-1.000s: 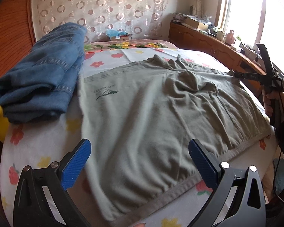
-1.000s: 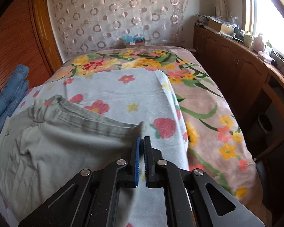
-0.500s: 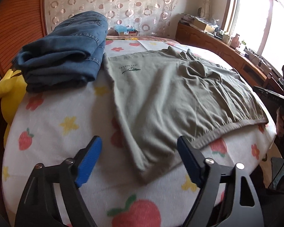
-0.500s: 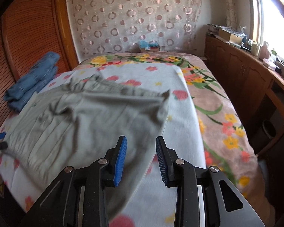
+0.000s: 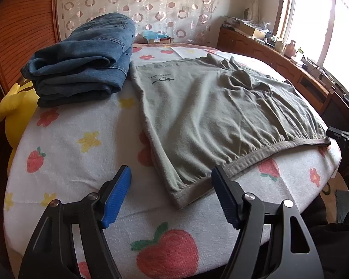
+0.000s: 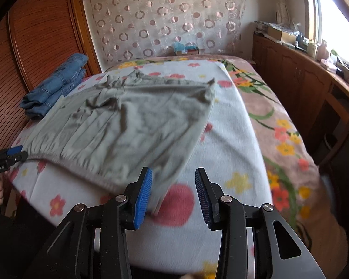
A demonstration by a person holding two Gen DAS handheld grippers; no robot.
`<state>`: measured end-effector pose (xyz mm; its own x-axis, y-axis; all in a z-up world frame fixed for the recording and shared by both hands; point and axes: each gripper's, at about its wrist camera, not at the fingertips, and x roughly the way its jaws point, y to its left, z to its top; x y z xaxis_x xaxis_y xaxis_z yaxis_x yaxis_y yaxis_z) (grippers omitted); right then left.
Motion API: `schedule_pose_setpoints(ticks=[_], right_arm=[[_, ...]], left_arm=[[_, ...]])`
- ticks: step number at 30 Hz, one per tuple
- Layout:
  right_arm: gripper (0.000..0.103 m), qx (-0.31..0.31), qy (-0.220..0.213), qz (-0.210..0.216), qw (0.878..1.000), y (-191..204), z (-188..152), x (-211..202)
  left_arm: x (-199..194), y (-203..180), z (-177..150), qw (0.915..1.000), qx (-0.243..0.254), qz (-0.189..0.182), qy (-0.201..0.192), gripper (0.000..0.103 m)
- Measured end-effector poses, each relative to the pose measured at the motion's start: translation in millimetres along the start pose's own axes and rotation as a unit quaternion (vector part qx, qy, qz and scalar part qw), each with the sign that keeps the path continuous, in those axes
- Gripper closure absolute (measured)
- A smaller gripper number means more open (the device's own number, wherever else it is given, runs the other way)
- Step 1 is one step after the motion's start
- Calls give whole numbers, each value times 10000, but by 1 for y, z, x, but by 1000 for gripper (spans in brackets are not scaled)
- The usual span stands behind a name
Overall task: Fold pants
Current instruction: 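Grasp the trouser hem with the right gripper and lift it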
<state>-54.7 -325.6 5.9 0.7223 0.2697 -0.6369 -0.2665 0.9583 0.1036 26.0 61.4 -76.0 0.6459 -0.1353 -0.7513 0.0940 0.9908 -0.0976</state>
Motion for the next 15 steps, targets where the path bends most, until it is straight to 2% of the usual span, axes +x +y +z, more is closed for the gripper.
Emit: schedule_pose_setpoints(ticks=[4, 5, 6, 7, 9, 15], right_arm=[[64, -53, 143, 155, 9998, 1, -8, -2], [74, -109, 146, 147, 9997, 3, -1, 1], [79, -138, 160, 186, 9996, 2, 1, 1], [89, -140, 189, 259, 9994, 2, 2, 0], [95, -221, 239, 352, 9988, -1, 6, -3], [97, -269, 228, 373, 9987, -8, 1, -17]], left_arm=[[-1, -1, -2, 10000, 19, 3, -21, 30], [-1, -1, -2, 10000, 26, 13, -22, 30], [-1, -1, -2, 10000, 26, 17, -22, 30], [-1, -2, -1, 10000, 31, 26, -22, 30], [-1, -2, -2, 10000, 36, 39, -24, 30], [-2, -4, -3, 10000, 50, -3, -45, 33]])
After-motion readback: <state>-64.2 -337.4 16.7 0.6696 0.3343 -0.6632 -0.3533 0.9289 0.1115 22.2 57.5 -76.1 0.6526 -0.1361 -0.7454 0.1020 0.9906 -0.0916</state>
